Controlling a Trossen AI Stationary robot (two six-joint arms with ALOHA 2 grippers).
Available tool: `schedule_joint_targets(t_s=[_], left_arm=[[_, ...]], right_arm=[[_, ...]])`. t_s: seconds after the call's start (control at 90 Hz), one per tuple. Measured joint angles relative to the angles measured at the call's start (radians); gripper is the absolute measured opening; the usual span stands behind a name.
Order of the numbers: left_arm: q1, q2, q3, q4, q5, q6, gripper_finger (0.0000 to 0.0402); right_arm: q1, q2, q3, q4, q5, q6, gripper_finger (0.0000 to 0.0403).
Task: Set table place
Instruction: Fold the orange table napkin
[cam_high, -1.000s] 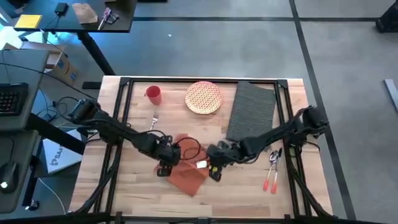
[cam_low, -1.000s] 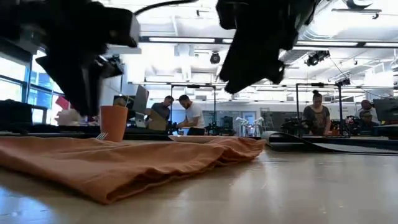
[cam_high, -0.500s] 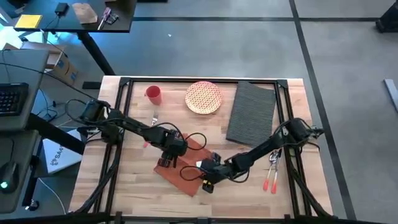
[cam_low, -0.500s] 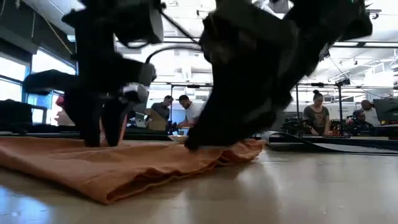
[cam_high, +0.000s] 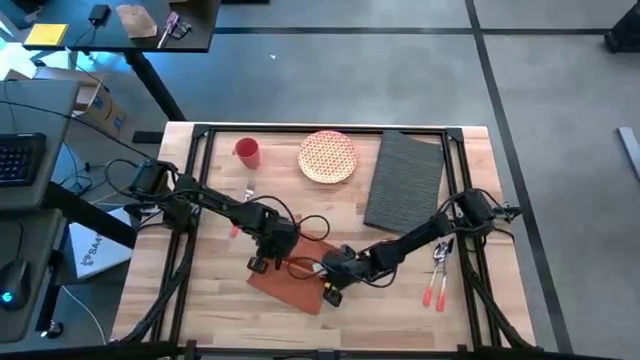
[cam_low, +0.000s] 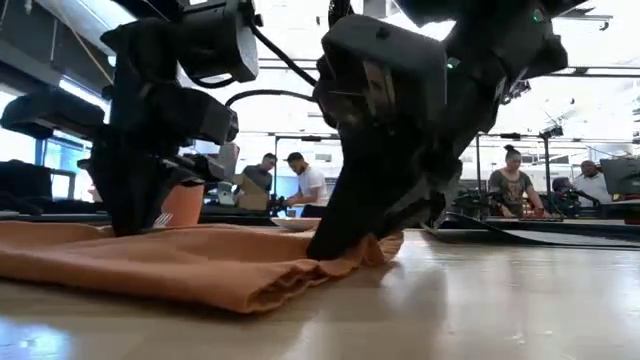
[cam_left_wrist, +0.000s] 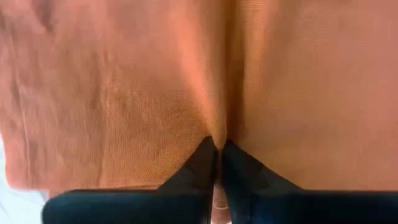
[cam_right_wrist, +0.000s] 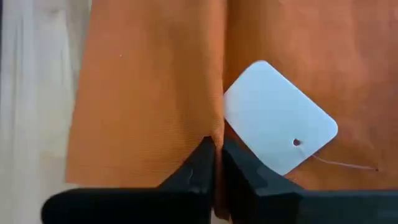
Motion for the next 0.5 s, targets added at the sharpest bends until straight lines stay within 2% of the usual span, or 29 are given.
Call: schedule_joint_targets(t_s=[0.144, 0.233, 0.367, 0.5], left_arm=[[-0.001, -0.066, 0.077, -0.128, -0.041, -0.022, 0.0001], [0.004, -0.127, 0.116, -0.171, -0.101, -0.025, 0.0], [0.018, -0.196, 0.125, -0.159, -0.14, -0.042, 0.0], [0.032, -0.191, 0.093, -0.083, -0.13, -0.049, 0.0003]], right_arm=[[-0.012, -0.146, -0.002, -0.122, 0.043, -0.026, 0.0001], [-0.026, -0.234, 0.0, -0.21, 0.068, -0.065, 0.0001], [-0.047, -0.32, -0.001, -0.307, 0.122, -0.106, 0.0], [-0.058, -0.315, -0.002, -0.324, 0.082, -0.136, 0.0]])
